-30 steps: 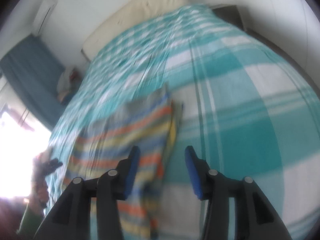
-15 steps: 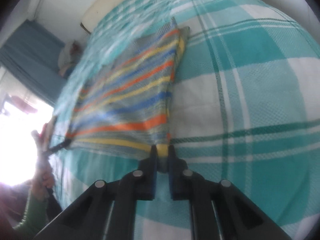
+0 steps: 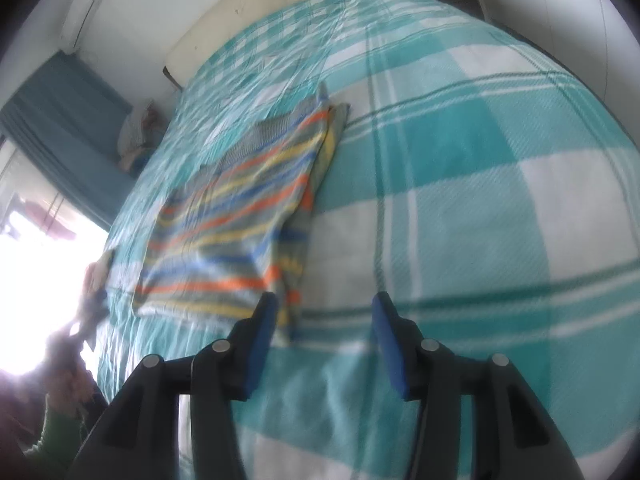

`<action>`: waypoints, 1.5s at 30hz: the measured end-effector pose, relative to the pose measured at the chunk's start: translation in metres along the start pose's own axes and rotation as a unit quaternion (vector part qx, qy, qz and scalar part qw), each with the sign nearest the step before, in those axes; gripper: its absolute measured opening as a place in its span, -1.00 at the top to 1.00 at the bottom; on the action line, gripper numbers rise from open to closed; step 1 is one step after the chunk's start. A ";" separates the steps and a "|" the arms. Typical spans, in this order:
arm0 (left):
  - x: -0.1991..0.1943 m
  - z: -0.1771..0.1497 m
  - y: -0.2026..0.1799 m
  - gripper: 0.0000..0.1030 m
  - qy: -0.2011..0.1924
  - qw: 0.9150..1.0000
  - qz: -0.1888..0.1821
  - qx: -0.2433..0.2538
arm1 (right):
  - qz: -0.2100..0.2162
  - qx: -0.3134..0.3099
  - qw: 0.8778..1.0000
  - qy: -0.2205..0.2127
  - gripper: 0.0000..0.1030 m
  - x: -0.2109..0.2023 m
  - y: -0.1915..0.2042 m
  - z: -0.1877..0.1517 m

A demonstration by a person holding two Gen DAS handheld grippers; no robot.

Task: Fold small clothes

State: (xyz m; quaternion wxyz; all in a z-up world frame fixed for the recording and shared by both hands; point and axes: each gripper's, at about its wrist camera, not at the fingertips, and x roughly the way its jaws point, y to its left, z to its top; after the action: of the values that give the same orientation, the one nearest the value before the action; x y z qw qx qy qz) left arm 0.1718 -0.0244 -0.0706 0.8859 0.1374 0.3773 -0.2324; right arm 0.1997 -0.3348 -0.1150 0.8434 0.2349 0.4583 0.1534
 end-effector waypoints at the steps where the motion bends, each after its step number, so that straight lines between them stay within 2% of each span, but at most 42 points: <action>1: 0.016 0.006 -0.027 -0.26 0.001 0.999 -0.012 0.031 | 0.005 0.006 1.000 0.000 0.05 0.002 -0.004 0.007; 4: 0.064 0.020 -0.090 -0.30 0.011 0.996 -0.012 0.092 | 0.026 0.020 0.999 0.006 0.04 0.011 -0.014 0.024; 6: 0.091 0.028 -0.120 -0.30 0.011 0.994 -0.022 0.110 | 0.040 0.020 0.999 0.013 -0.01 0.019 -0.018 0.038; 7: 0.100 0.032 -0.129 -0.33 0.010 0.993 -0.017 0.115 | 0.046 0.017 0.999 0.021 -0.12 0.024 -0.019 0.045; 9: 0.114 0.042 -0.135 -0.36 0.001 0.994 -0.001 0.106 | 0.048 0.007 0.998 0.036 -0.14 0.039 -0.018 0.061; 10: 0.119 0.048 -0.133 -0.23 -0.002 0.996 -0.008 0.092 | 0.052 0.003 0.998 0.042 -0.14 0.048 -0.017 0.070; 11: 0.122 0.054 -0.130 0.24 -0.002 0.997 -0.019 0.076 | 0.057 0.001 0.997 0.050 -0.14 0.058 -0.016 0.080; 13: 0.126 0.062 -0.120 0.82 0.002 0.998 -0.036 0.050 | 0.061 0.010 0.997 0.052 -0.14 0.079 -0.016 0.099; 16: 0.117 0.062 -0.107 0.89 -0.020 0.998 -0.059 0.026 | 0.077 0.038 0.996 0.036 -0.10 0.107 -0.016 0.125; 17: 0.111 0.060 -0.105 0.89 -0.031 0.997 -0.061 0.024 | 0.083 0.048 0.995 0.036 0.00 0.116 -0.015 0.131; 18: 0.105 0.058 -0.105 0.90 -0.042 0.997 -0.061 0.024 | 0.081 0.053 0.994 0.043 0.53 0.123 -0.012 0.136; 19: 0.098 0.057 -0.102 0.90 -0.055 0.996 -0.061 0.021 | 0.066 0.047 0.996 0.045 0.84 0.126 -0.007 0.139; 21: 0.079 0.053 -0.090 0.90 -0.076 0.995 -0.057 0.002 | 0.052 0.018 0.998 0.037 0.84 0.118 0.012 0.142; 24: 0.045 0.043 -0.053 0.91 -0.100 0.992 -0.054 -0.059 | 0.062 -0.022 0.997 0.026 0.85 0.104 0.052 0.145; 28: 0.000 0.013 0.004 0.91 -0.118 0.980 -0.036 -0.155 | 0.086 -0.082 0.992 0.038 0.85 0.112 0.134 0.143; 31: -0.018 -0.008 0.050 0.91 -0.120 0.967 -0.014 -0.222 | 0.099 -0.130 0.985 0.058 0.85 0.144 0.204 0.135; 35: -0.031 -0.037 0.088 0.91 -0.109 0.954 0.018 -0.277 | 0.093 -0.174 0.976 0.089 0.85 0.204 0.281 0.112; 39: -0.022 -0.064 0.116 0.89 -0.084 0.944 0.044 -0.317 | 0.074 -0.187 0.974 0.108 0.84 0.261 0.319 0.090; 41: -0.012 -0.074 0.127 0.73 -0.055 0.940 0.066 -0.330 | 0.088 -0.179 0.973 0.116 0.73 0.282 0.326 0.082; 42: -0.010 -0.079 0.132 0.65 -0.040 0.936 0.079 -0.342 | 0.104 -0.162 0.973 0.125 0.66 0.288 0.325 0.080; 43: -0.013 -0.086 0.137 0.50 -0.039 0.931 0.079 -0.354 | 0.124 -0.144 0.973 0.131 0.49 0.288 0.322 0.079; 44: -0.020 -0.092 0.141 0.32 -0.046 0.928 0.073 -0.362 | 0.143 -0.130 0.973 0.126 0.44 0.283 0.319 0.078; 45: -0.028 -0.096 0.144 0.23 -0.057 0.926 0.068 -0.366 | 0.151 -0.131 0.974 0.110 0.42 0.272 0.315 0.078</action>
State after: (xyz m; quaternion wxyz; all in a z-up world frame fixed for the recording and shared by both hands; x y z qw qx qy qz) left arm 0.1712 0.1475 -0.1055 0.9081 -0.1846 0.3752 -0.0248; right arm 0.3971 0.0393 -0.0999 0.7782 0.1705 0.4834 0.3629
